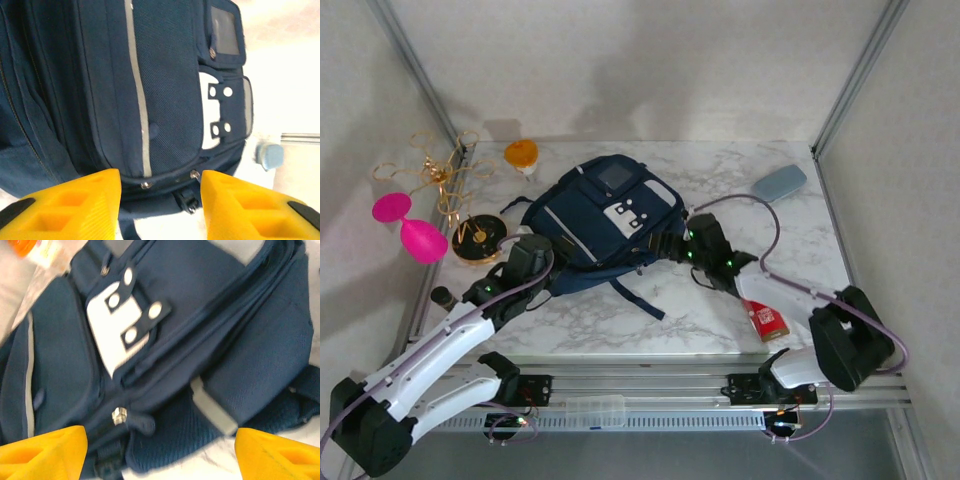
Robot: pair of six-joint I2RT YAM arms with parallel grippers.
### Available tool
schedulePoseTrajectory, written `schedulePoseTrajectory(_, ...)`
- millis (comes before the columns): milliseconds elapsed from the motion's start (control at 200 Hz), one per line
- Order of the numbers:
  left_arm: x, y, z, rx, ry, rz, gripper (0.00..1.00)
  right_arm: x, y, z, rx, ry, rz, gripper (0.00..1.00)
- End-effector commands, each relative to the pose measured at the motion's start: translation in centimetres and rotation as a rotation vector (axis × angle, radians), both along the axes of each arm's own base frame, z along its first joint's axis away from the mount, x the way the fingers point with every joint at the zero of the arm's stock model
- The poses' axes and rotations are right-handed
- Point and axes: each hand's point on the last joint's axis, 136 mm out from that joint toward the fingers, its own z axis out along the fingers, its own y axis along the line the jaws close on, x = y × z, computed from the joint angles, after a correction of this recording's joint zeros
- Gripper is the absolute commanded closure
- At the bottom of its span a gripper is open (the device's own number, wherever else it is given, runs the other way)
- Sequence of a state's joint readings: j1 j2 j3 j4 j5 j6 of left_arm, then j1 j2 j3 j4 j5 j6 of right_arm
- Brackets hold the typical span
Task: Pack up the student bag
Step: Rotate the student bag at the center of the table.
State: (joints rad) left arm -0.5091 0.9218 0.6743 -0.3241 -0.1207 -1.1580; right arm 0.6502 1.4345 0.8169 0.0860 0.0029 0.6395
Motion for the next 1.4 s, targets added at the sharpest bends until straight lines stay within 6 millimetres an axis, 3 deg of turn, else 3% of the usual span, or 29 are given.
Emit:
schedulePoseTrajectory(0,1.7,0.1,0.3,0.061,0.002,-0.007,0.55,1.5,0.5,-1.2,0.006,0.152,-0.109,0.23)
schedulePoseTrajectory(95,2.5,-0.1,-0.9,0.098,0.031,-0.013,0.58,3.6,1.7,-1.8,0.005,0.204,-0.156,0.28)
schedulePoseTrajectory(411,3.1,1.1,-4.9,0.119,0.102,-0.009,0.57,6.9,4.1,-5.3,0.013,0.33,-0.273,0.42)
schedulePoseTrajectory(551,3.1,1.5,-5.9,0.125,0.12,-0.008,0.57,7.6,4.9,-5.5,-0.034,0.32,-0.31,0.48)
schedulePoseTrajectory(686,3.1,1.2,-7.2,0.112,0.143,-0.028,0.57,8.5,6.4,-4.0,0.023,0.275,-0.291,0.53)
schedulePoseTrajectory(711,3.1,1.1,-7.5,0.111,0.147,-0.03,0.57,7.8,7.6,-3.7,0.026,0.271,-0.266,0.53)
schedulePoseTrajectory(821,3.0,0.8,-8.4,0.097,0.16,-0.043,0.57,7.9,8.1,-3.5,0.048,0.261,-0.259,0.52)
schedulePoseTrajectory(946,2.9,0.6,-9.3,0.099,0.182,-0.051,0.58,8.3,8.0,-5.4,0.021,0.294,-0.262,0.43)
schedulePoseTrajectory(1061,2.9,0.6,-9.5,0.098,0.185,-0.054,0.58,8.3,8.1,-7.0,-0.006,0.311,-0.252,0.43)
schedulePoseTrajectory(1262,2.6,0.6,-9.7,0.092,0.191,-0.053,0.58,5.3,7.8,-4.5,-0.156,0.216,-0.283,0.36)
schedulePoseTrajectory(1397,2.5,0.7,-9.8,0.087,0.192,-0.048,0.57,4.5,7.7,-5.6,-0.152,0.256,-0.288,0.39)
